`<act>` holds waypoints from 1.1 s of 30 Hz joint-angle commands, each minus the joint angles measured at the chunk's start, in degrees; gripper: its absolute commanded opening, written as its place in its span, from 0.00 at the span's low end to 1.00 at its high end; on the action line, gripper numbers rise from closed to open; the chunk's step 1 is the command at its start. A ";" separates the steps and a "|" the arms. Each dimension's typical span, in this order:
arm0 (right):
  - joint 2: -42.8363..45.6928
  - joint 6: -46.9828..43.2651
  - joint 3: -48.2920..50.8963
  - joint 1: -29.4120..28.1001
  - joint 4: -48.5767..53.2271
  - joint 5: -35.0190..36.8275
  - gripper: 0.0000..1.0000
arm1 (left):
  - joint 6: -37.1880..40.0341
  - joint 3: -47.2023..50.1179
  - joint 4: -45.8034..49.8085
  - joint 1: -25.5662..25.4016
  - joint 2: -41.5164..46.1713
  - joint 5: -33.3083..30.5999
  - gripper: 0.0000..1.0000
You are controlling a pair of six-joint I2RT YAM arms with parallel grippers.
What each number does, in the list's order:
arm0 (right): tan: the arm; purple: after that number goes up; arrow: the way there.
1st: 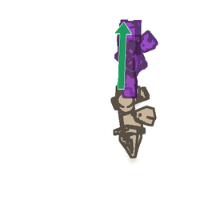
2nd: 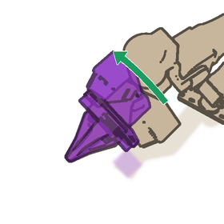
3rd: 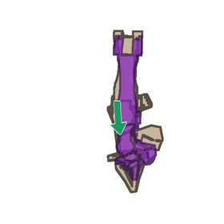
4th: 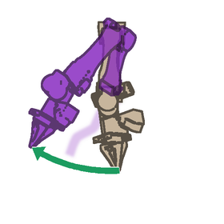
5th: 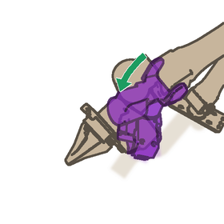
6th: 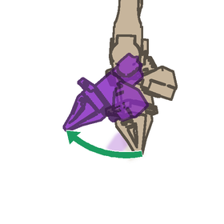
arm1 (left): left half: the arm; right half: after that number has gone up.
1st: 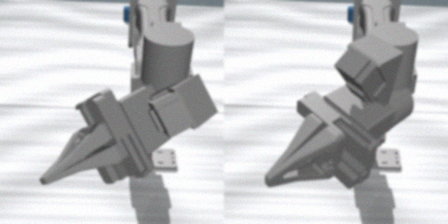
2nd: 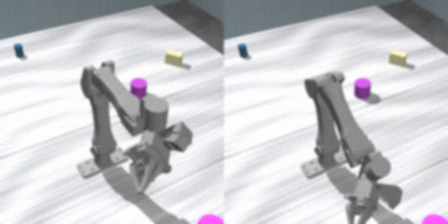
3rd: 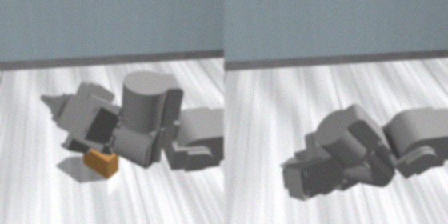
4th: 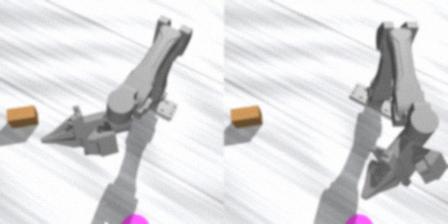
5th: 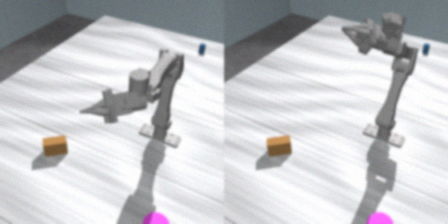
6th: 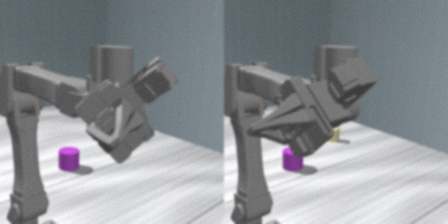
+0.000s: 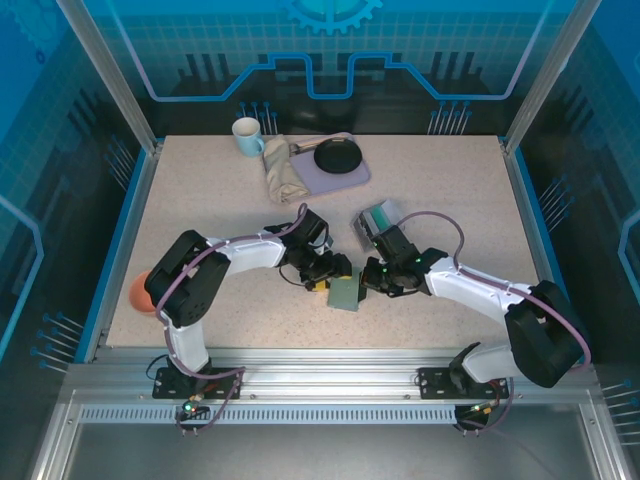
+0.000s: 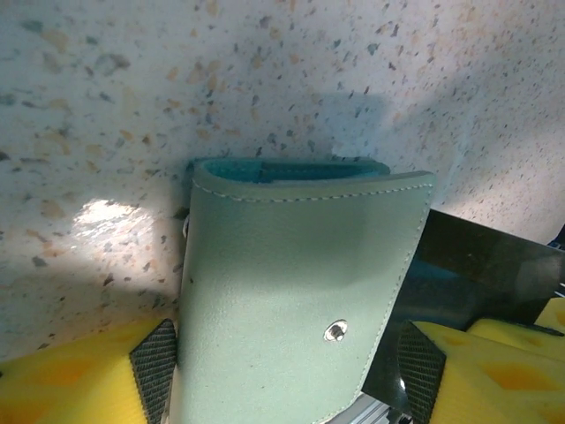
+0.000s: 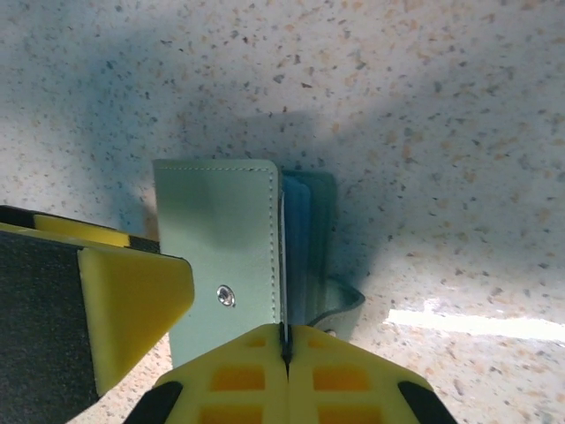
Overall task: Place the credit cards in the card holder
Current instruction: Open the card holder at the bottom-center of the table.
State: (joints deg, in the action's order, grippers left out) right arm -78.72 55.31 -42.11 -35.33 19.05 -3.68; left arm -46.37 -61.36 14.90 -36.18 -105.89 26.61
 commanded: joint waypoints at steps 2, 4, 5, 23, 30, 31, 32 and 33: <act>0.80 0.84 2.36 2.60 -7.37 -7.37 0.00 | 0.21 -0.47 -1.06 -0.55 1.55 0.42 0.73; 0.90 1.11 2.99 3.54 -9.79 -9.87 0.00 | 0.31 -0.17 -0.92 -0.55 2.21 -0.18 0.73; 0.92 1.37 3.18 3.88 -10.46 -10.56 0.00 | 0.19 0.00 -0.92 -0.55 2.41 -0.33 0.73; 2.01 5.98 7.92 7.27 -22.57 -17.92 0.00 | 0.75 2.56 -0.59 -0.46 7.64 -3.84 0.75; 0.76 7.84 8.89 7.47 -26.61 -20.05 0.00 | -0.76 4.25 -4.24 -0.46 7.93 -1.45 0.76; 0.49 8.18 9.04 7.49 -27.21 -20.34 0.00 | -1.06 4.63 -5.07 -0.42 8.18 -1.15 0.76; 0.43 8.64 9.31 7.47 -28.06 -20.49 0.00 | -1.40 5.07 -5.91 -0.47 8.41 -0.76 0.77; 0.41 9.05 9.55 7.47 -28.59 -20.47 0.00 | -1.68 5.43 -6.51 -0.47 8.59 -0.50 0.77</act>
State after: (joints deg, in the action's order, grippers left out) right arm -77.67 62.50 -33.56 -28.64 -5.52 -21.93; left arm -46.76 -57.45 11.20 -36.23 -99.22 24.01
